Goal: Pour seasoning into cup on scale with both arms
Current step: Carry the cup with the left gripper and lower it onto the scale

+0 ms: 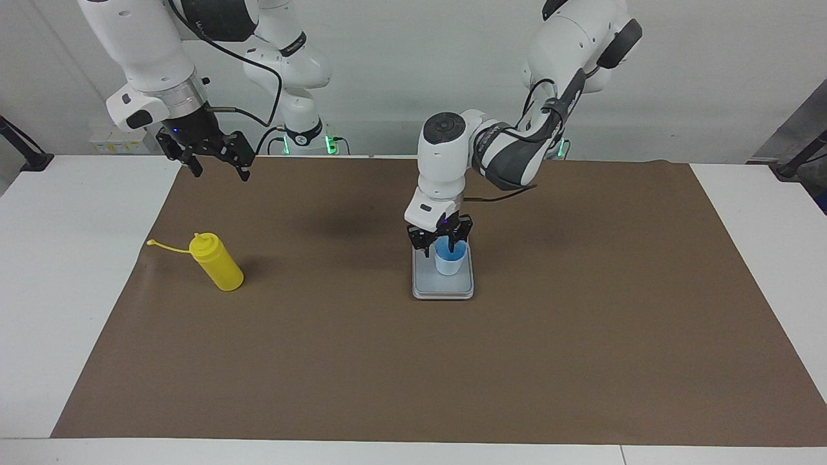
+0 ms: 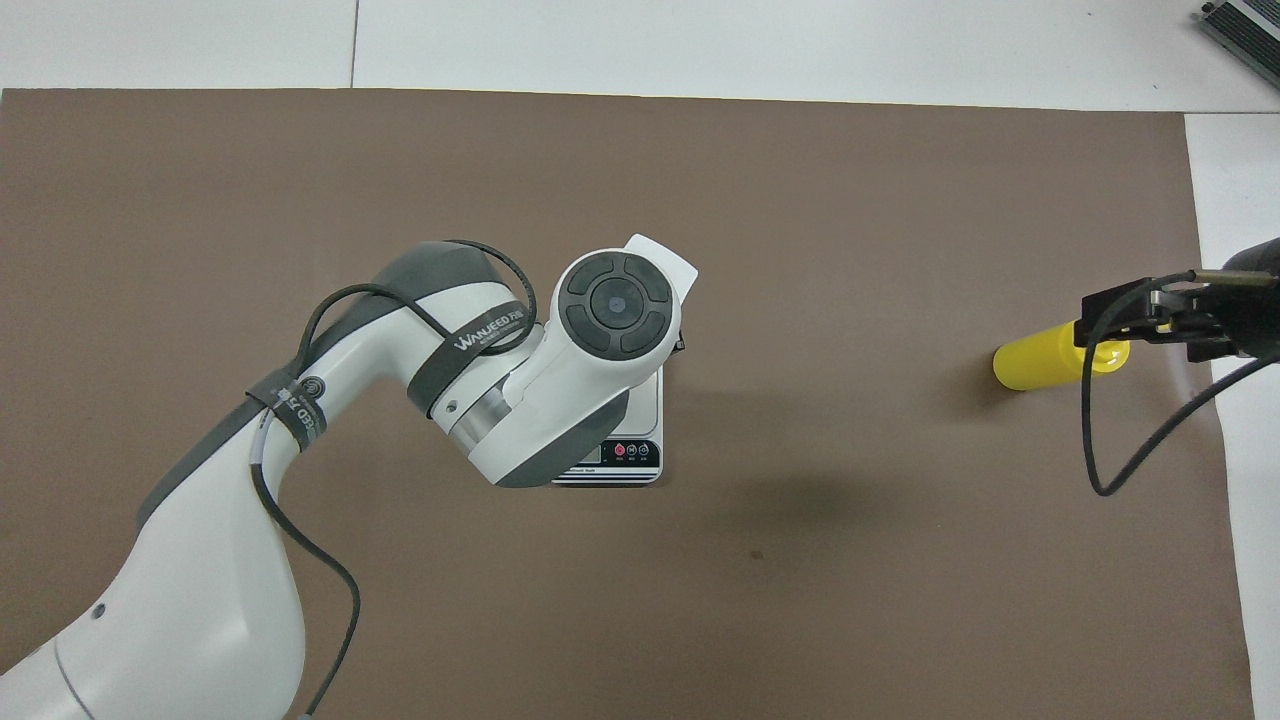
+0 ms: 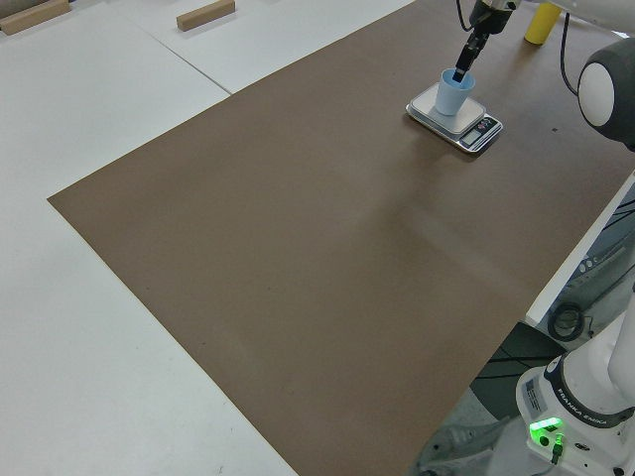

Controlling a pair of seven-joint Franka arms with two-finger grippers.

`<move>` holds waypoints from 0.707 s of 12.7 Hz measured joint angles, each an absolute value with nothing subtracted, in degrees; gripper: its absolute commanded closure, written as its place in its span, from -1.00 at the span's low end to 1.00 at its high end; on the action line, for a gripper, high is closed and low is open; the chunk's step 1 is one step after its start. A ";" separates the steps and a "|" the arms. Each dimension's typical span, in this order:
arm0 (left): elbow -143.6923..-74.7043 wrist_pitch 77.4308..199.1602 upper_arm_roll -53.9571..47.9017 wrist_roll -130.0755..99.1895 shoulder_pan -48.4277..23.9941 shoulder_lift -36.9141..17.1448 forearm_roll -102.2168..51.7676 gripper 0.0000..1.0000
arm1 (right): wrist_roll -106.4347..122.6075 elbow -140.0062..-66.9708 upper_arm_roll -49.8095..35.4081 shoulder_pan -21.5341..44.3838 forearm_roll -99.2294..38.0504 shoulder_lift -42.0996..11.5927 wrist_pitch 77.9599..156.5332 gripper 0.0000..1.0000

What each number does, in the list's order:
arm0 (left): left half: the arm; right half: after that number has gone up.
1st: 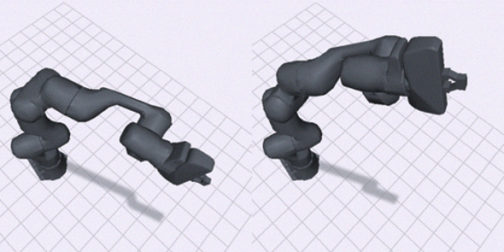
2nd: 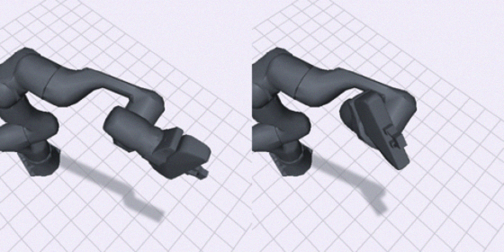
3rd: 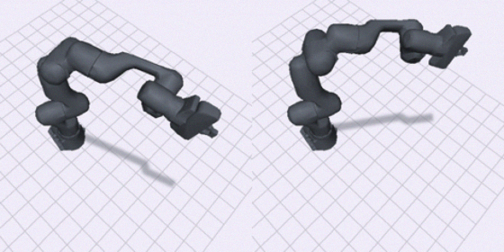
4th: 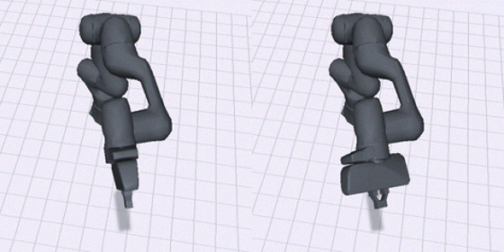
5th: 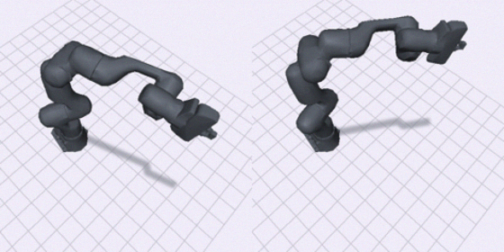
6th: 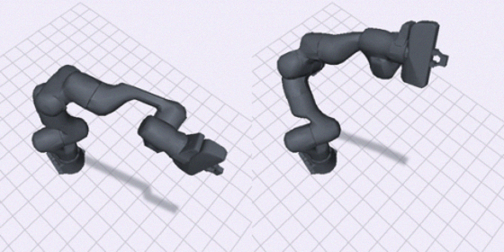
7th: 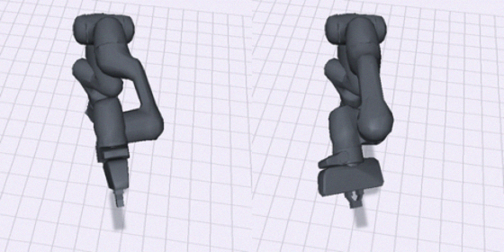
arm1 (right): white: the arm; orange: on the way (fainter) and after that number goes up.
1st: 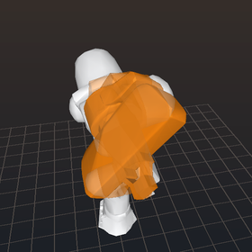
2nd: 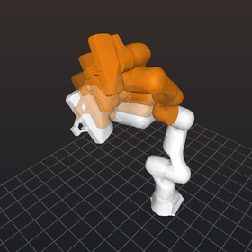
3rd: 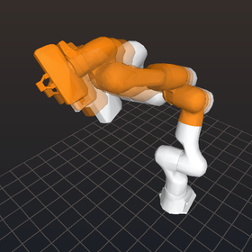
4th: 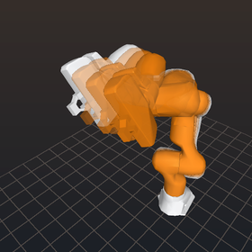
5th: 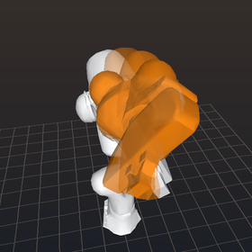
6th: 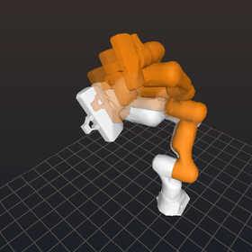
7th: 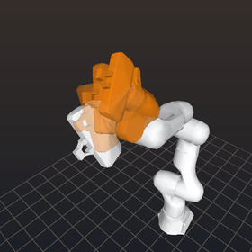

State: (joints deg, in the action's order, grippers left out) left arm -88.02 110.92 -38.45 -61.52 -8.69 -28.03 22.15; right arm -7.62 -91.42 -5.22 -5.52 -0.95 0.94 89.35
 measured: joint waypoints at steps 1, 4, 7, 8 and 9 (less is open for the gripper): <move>-86.11 108.80 -38.50 -61.52 -8.70 -28.08 22.15 -0.22 | -7.62 -91.42 -5.22 -5.52 -0.95 0.94 89.36 -1.00; -79.47 100.38 -39.58 -61.48 -8.74 -28.06 22.15 -0.22 | -7.62 -91.43 -5.21 -5.79 -0.95 0.94 89.36 -1.00; -73.03 90.57 -40.95 -60.05 -8.72 -27.90 22.14 -0.22 | -7.62 -91.44 -5.21 -5.98 -0.95 0.94 89.36 -1.00; -70.75 87.31 -40.94 -58.06 -8.60 -27.85 21.99 -0.22 | -7.62 -91.45 -5.21 -5.98 -0.95 0.94 89.36 -1.00; -68.63 84.29 -40.88 -55.67 -8.31 -27.82 21.76 -0.22 | -7.62 -91.46 -5.21 -6.01 -0.95 0.94 89.36 -1.00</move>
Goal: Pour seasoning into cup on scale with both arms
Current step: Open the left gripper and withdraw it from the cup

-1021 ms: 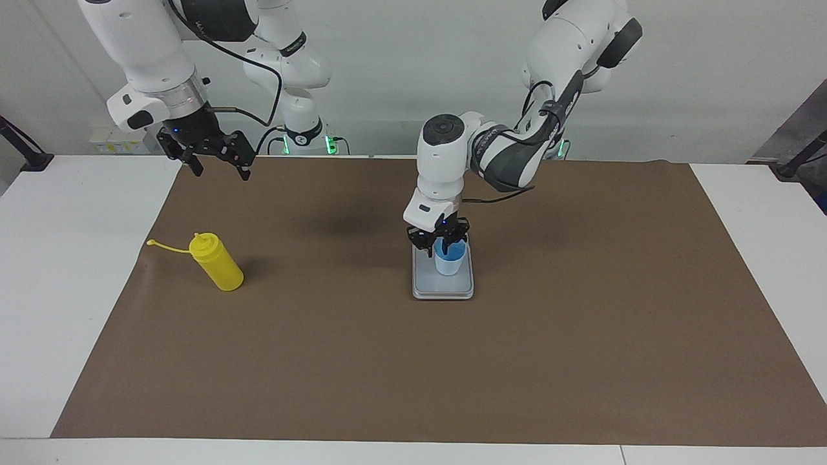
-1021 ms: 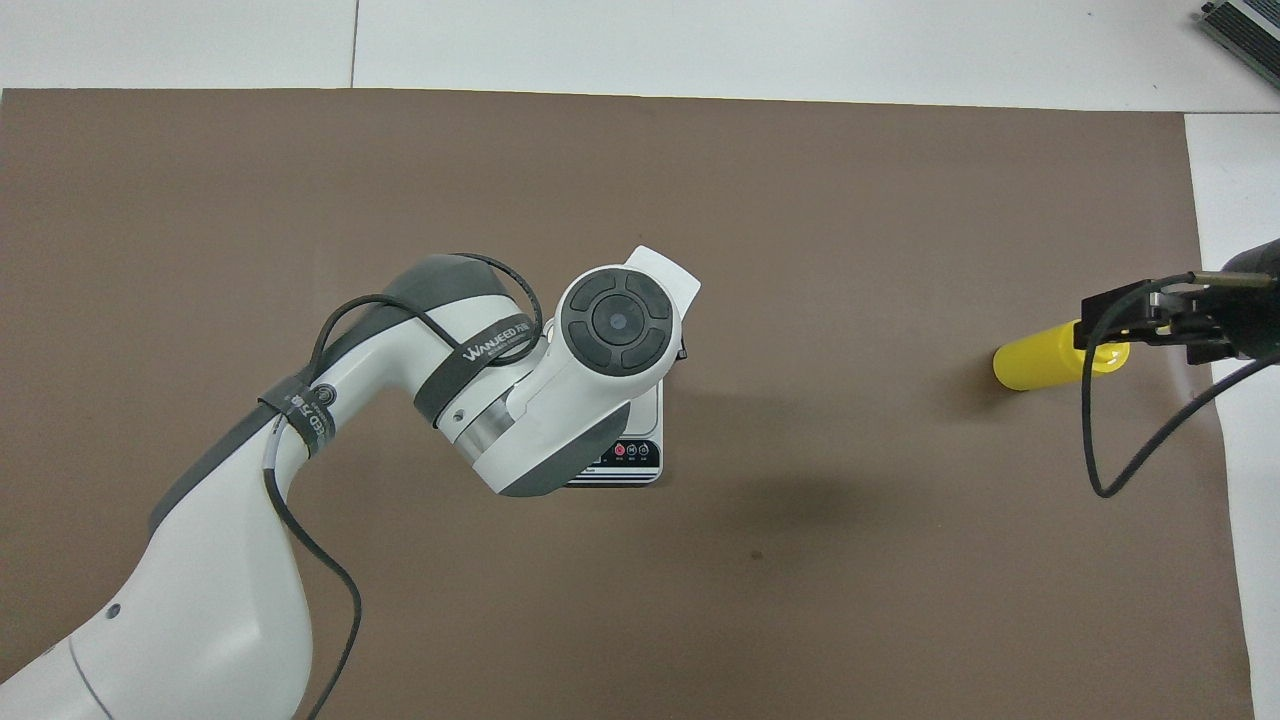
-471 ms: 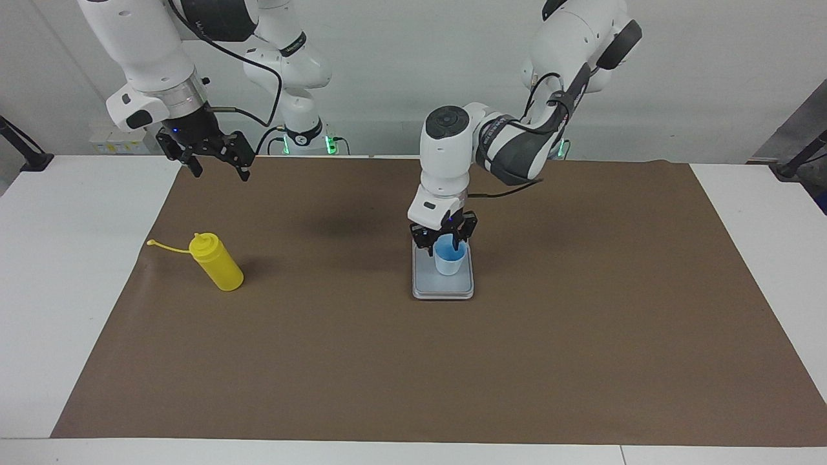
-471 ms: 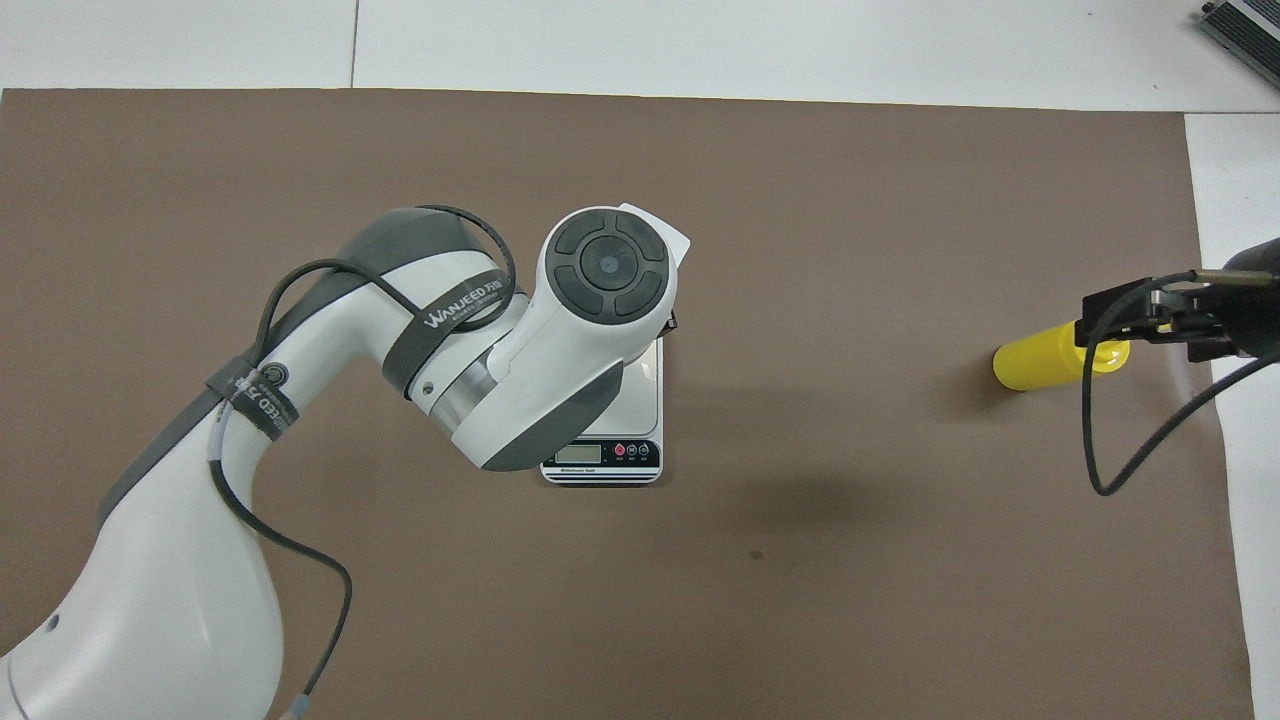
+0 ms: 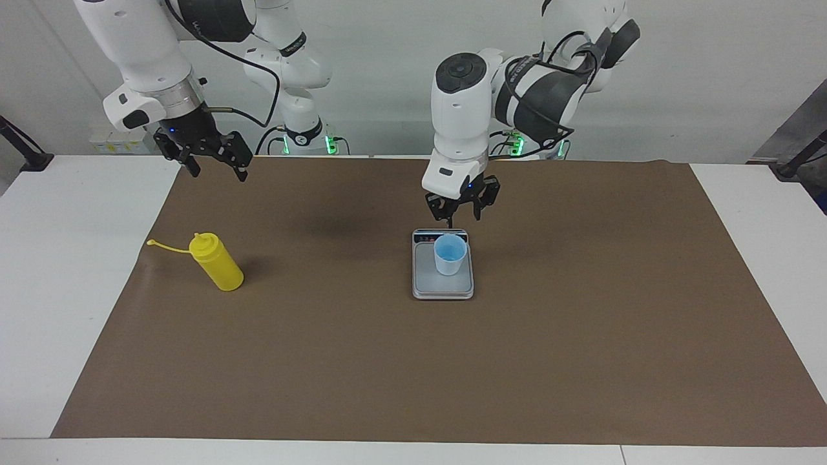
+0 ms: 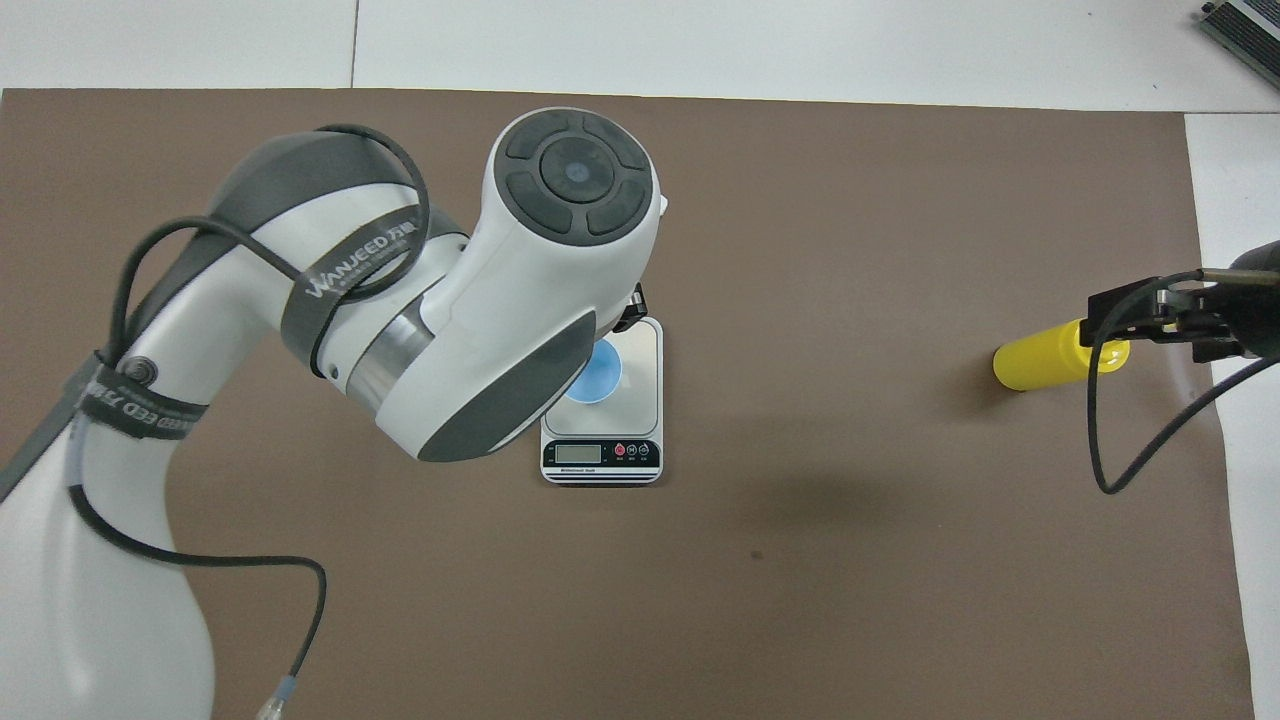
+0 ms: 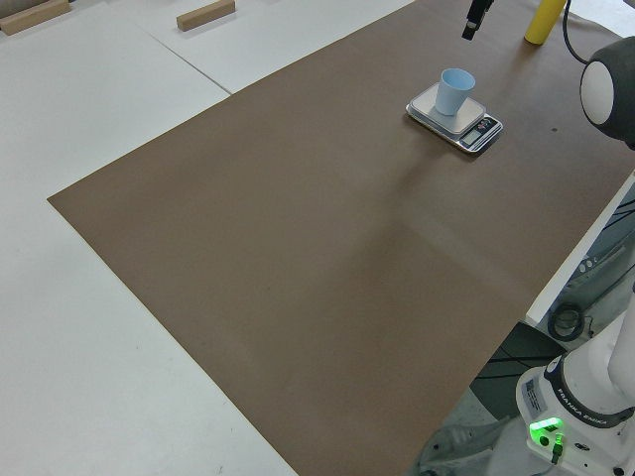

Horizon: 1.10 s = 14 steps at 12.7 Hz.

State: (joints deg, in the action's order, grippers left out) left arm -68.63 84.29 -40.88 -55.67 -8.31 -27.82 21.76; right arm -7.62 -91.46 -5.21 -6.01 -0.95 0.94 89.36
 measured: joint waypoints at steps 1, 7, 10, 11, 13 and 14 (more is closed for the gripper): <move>-66.65 81.63 -40.84 -53.10 -7.78 -27.78 21.68 -0.22 | -7.62 -91.50 -5.21 -6.16 -0.95 0.95 89.36 -1.00; -61.03 72.30 -27.26 -30.28 -2.80 -20.77 9.21 -0.22 | 3.01 -101.38 -5.04 -12.82 -0.95 4.10 98.78 -1.00; -61.23 70.61 -12.37 -14.86 -2.36 -15.67 2.44 -0.22 | 13.90 -109.80 -4.75 -17.18 -5.27 7.48 105.81 -1.00; -61.82 70.29 -9.08 -10.27 -2.30 -14.73 2.05 -0.23 | 18.61 -112.51 -4.68 -18.80 -7.36 8.51 108.37 -1.00; -64.22 70.74 -4.39 -2.96 -2.27 -13.29 1.71 -0.23 | 26.72 -117.11 -4.55 -21.46 -10.53 10.09 112.22 -1.00; -66.01 72.09 -2.81 -0.61 -2.29 -12.55 1.54 -0.23 | 30.93 -118.92 -4.50 -22.65 -12.83 10.55 113.88 -1.00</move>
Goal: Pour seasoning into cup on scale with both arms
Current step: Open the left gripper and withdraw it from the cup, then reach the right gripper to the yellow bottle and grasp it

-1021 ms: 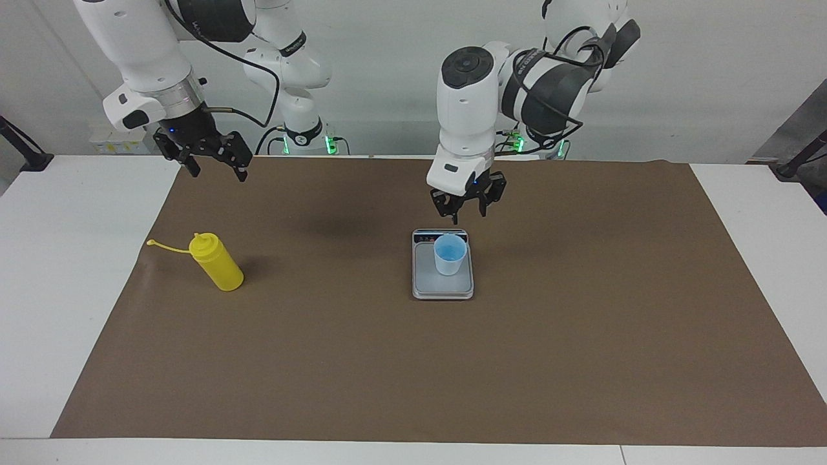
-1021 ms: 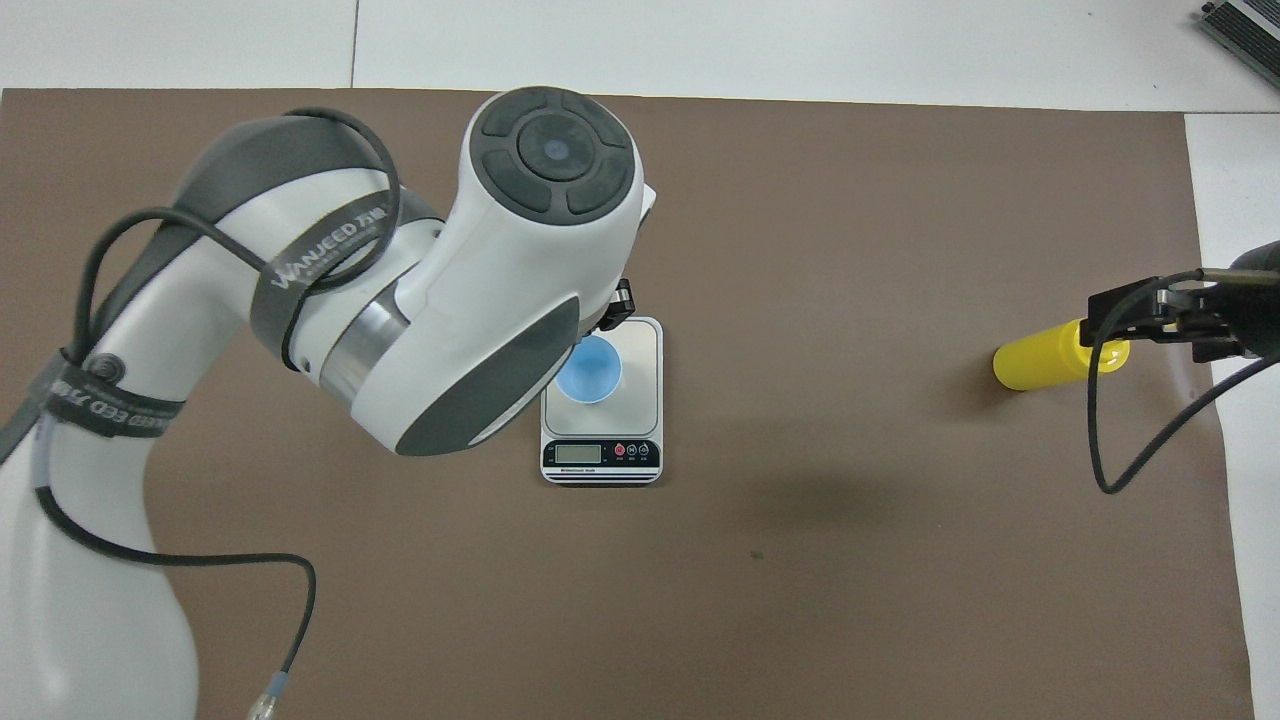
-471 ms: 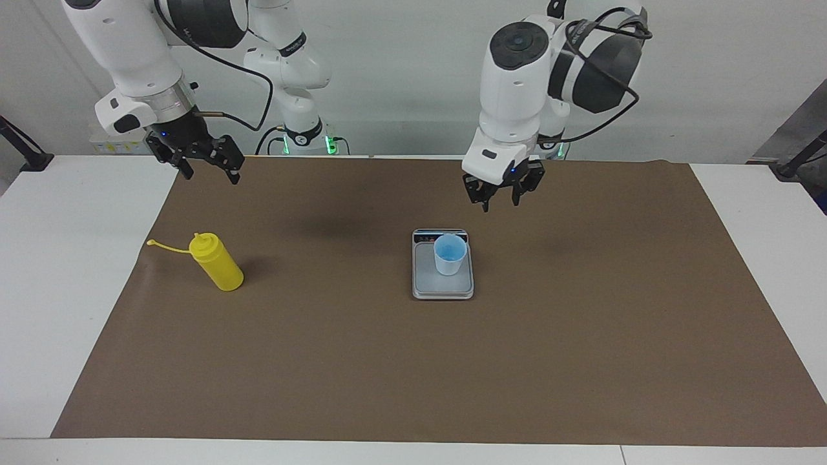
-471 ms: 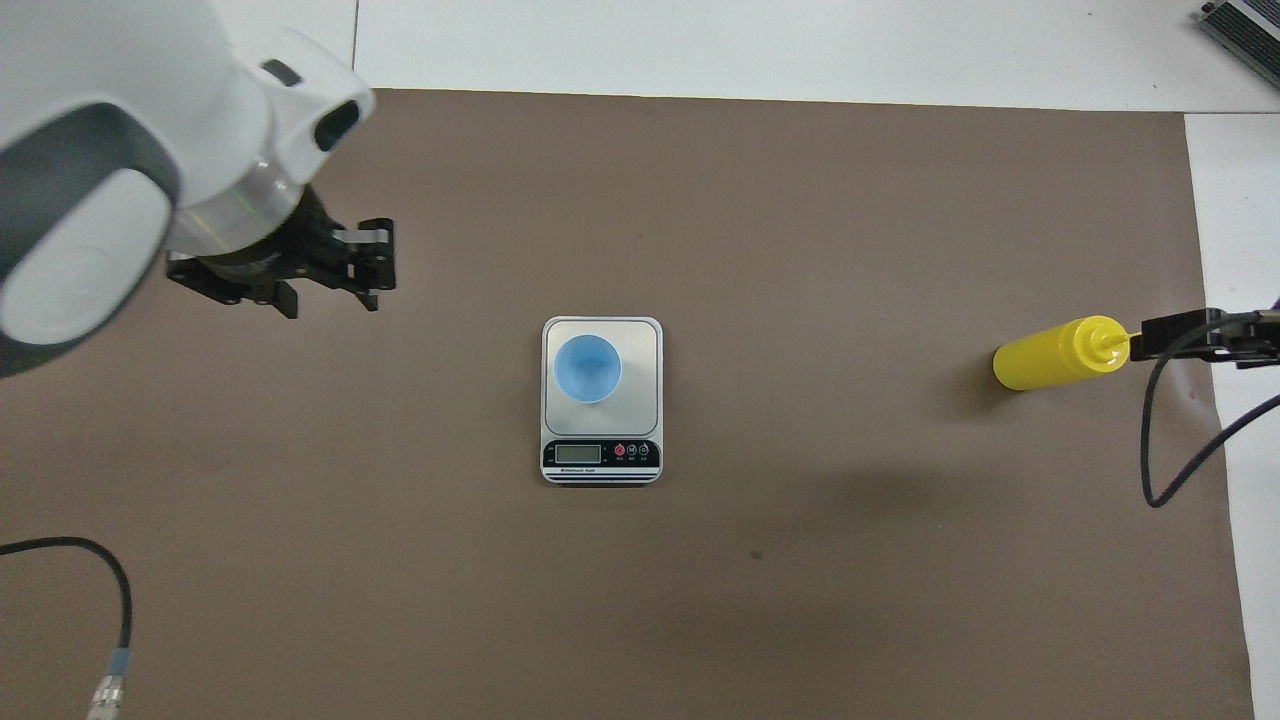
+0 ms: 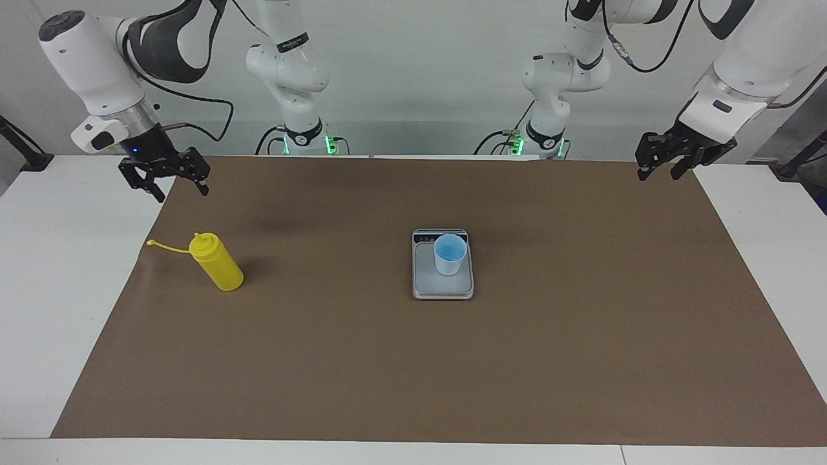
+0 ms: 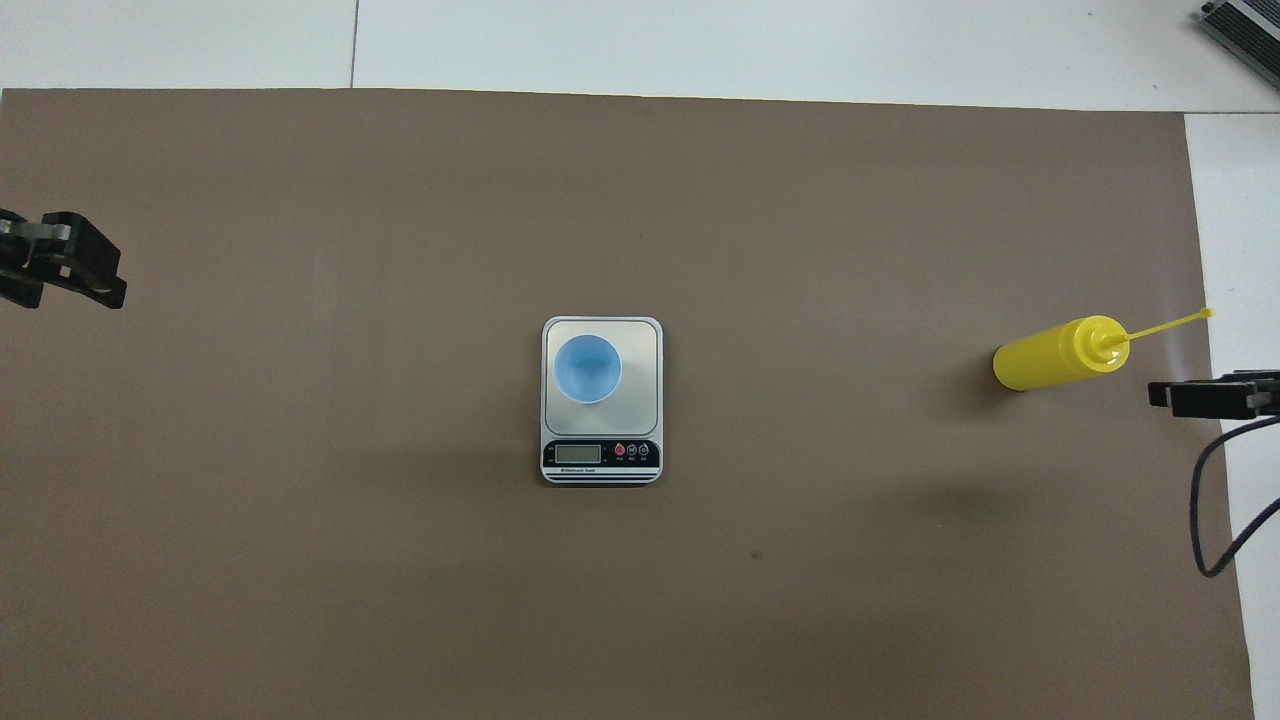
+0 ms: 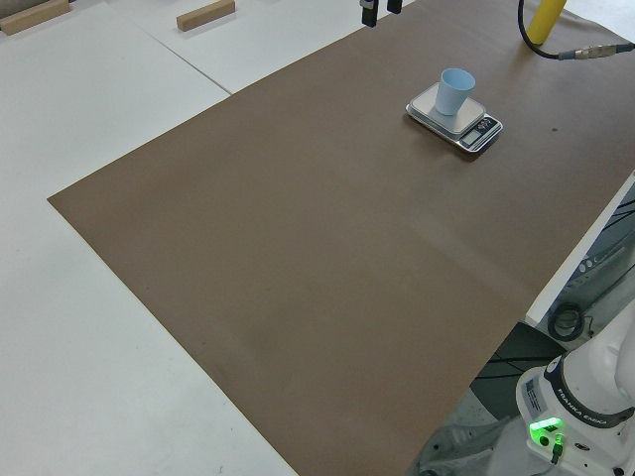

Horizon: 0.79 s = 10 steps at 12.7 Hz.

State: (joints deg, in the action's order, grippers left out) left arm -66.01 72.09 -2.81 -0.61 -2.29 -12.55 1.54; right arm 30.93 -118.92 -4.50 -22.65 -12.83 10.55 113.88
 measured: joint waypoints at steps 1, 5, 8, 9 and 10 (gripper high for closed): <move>-68.14 74.33 -1.83 0.64 -2.28 -11.73 1.48 -0.23 | 35.55 -120.48 -4.48 -23.90 -15.63 10.77 115.63 -1.00; -83.14 88.84 -0.54 1.29 -2.35 -5.94 1.43 -0.22 | 55.84 -126.27 -4.37 -29.49 -26.46 10.64 120.51 -1.00; -91.03 95.41 -0.20 1.92 -2.36 -3.27 1.42 -0.24 | 73.62 -128.85 -4.27 -33.59 -37.75 7.79 122.57 -1.00; -92.56 96.68 -0.11 2.64 -2.36 -3.02 1.42 -0.25 | 79.43 -129.23 -4.19 -35.05 -41.41 5.88 122.79 -1.00; -94.22 97.97 -0.02 3.23 -2.34 -2.86 1.42 -0.25 | 83.90 -129.29 -4.12 -36.15 -44.26 3.90 122.81 -1.00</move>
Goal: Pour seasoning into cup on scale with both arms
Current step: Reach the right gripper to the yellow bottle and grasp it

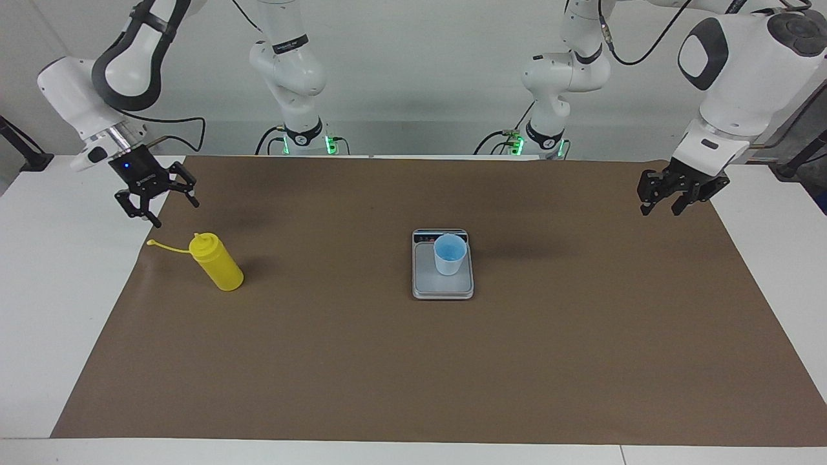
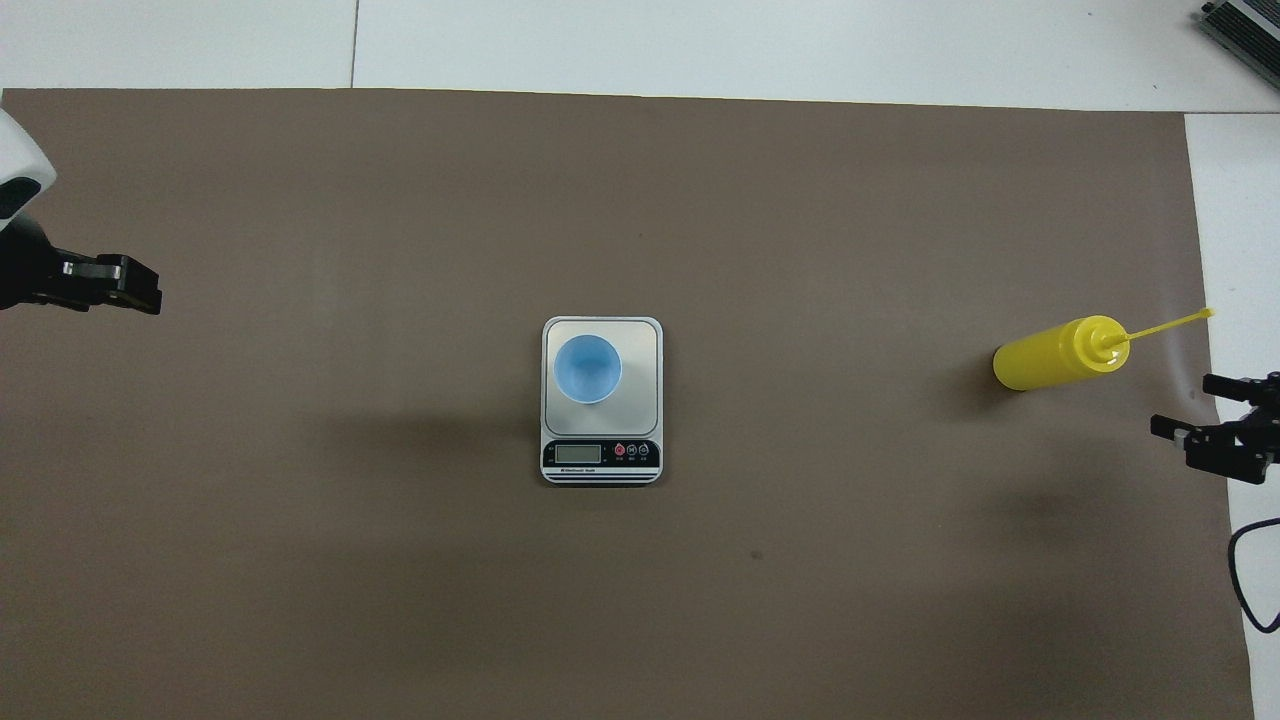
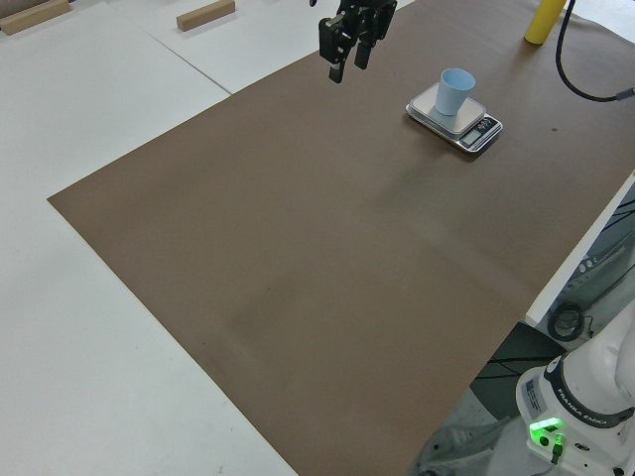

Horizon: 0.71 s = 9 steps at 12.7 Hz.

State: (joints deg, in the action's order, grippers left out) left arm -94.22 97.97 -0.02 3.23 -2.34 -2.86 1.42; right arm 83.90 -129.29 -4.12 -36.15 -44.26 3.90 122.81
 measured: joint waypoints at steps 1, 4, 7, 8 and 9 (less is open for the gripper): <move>-96.17 99.44 0.08 3.49 -2.24 -2.63 1.41 -0.25 | 87.43 -129.28 -4.09 -36.65 -46.80 2.32 122.86 -1.00; -103.32 105.55 0.49 3.81 -1.15 -0.72 1.42 -0.28 | 96.29 -129.27 -4.13 -36.57 -53.94 -0.51 123.07 -1.00; -106.06 107.40 0.44 4.04 -0.75 0.94 1.41 -0.46 | 103.40 -129.32 -4.24 -36.34 -59.65 -2.80 123.07 -1.00; -106.23 107.42 0.26 4.06 -0.75 1.26 1.41 -0.57 | 106.11 -129.37 -4.26 -36.34 -61.43 -3.96 123.05 -1.00; -106.26 107.44 0.03 4.07 -0.75 1.41 1.41 -0.64 | 108.52 -129.39 -4.26 -36.34 -62.96 -5.28 122.86 -1.00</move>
